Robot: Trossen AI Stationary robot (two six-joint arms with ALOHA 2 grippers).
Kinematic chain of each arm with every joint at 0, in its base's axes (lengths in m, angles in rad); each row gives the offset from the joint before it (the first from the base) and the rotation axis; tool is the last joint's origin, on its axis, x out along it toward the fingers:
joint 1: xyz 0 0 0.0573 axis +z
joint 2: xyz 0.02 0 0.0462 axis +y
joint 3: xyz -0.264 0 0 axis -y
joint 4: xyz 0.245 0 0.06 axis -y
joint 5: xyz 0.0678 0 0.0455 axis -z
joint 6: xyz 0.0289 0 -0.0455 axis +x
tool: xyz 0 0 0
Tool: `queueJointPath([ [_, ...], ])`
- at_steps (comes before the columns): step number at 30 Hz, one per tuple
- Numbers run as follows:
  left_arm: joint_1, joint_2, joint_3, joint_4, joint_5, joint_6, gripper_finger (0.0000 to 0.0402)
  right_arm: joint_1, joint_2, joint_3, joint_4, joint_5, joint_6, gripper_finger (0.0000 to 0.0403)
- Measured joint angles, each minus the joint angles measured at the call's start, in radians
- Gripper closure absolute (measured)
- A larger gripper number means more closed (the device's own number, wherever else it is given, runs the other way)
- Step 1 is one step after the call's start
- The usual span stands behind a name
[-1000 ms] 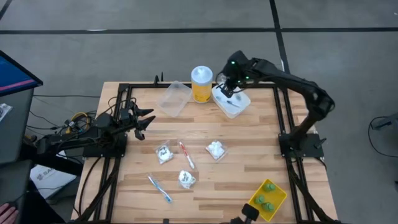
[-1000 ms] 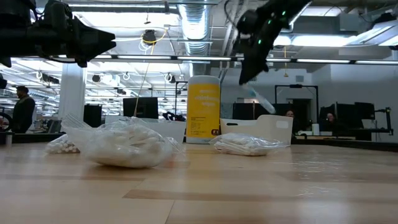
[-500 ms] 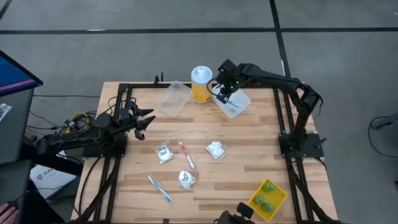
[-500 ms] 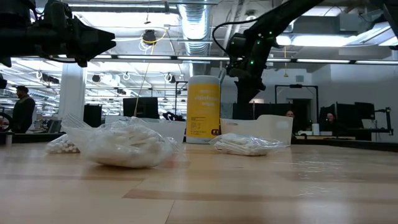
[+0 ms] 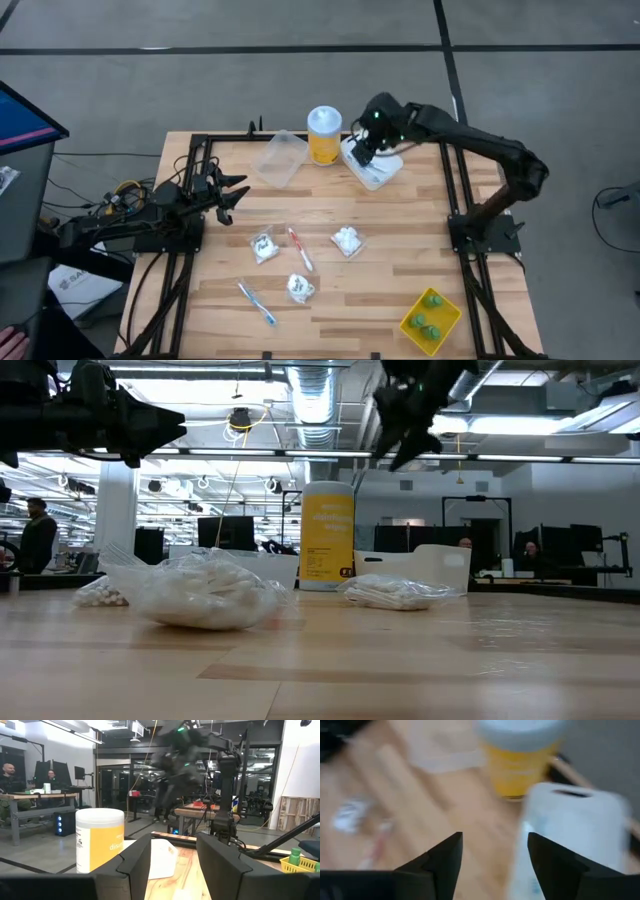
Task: Pick & Place Travel size toiletries
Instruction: Put the orange toothbrush into the white bin
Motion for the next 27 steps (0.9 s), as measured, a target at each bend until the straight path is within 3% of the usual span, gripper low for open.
queueJointPath([
  [10,0.0,0.002,0.0,0.001,-0.004,0.0,0.0247,0.367,0.041,-0.005,0.147,0.008,0.258,0.0204],
  [15,0.0,0.01,0.0,0.007,-0.004,0.0,0.0247,0.516,0.12,-0.003,0.221,0.116,0.411,0.0202],
  [21,0.0,0.027,0.0,0.01,-0.001,0.0,0.0247,0.629,0.286,0.0,0.273,0.132,0.519,0.0202],
  [27,0.0,0.044,0.0,0.02,0.012,0.0,0.0247,0.665,0.398,-0.002,0.324,0.128,0.563,0.0202],
])
